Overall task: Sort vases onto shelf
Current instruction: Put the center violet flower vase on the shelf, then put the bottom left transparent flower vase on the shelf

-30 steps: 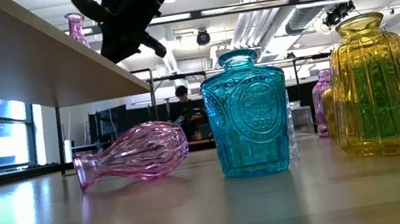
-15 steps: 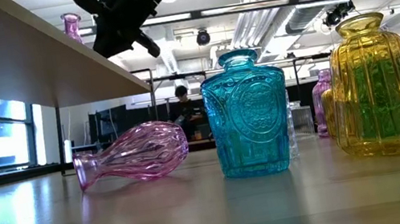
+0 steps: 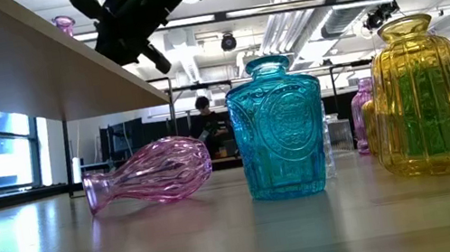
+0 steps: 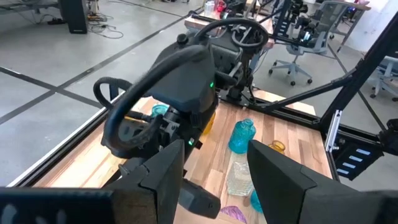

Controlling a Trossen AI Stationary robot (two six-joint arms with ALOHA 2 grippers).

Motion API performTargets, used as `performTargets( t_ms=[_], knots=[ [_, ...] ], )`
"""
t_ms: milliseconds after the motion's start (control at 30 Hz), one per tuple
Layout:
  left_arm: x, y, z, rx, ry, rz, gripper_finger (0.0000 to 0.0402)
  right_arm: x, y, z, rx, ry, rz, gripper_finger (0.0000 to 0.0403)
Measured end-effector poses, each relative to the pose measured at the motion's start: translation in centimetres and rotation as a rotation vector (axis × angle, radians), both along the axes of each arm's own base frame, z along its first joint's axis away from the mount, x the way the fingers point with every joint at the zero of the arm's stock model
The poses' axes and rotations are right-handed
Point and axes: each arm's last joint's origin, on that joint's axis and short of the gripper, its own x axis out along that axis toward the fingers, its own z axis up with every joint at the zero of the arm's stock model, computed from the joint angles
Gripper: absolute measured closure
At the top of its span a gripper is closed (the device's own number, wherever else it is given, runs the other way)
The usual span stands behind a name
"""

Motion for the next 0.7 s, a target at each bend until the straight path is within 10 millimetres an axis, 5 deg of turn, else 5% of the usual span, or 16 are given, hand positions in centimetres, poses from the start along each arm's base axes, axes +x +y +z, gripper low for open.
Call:
performTargets(
  t_ms=[233, 533, 700],
  knots=[
    [0.0, 0.0, 0.0, 0.0, -0.001, 0.0, 0.0232, -1.6, -0.5, 0.6, -0.007, 0.126, -0.03, 0.0403],
    [-0.2, 0.1, 0.0, -0.006, -0.005, -0.012, 0.0232, -8.2, 1.0, 9.2, -0.101, 0.194, -0.002, 0.0403],
    [-0.3, 0.0, -0.1, -0.021, 0.012, -0.028, 0.0232, -12.2, 3.3, 10.8, -0.1, 0.388, 0.085, 0.0403]
  ],
)
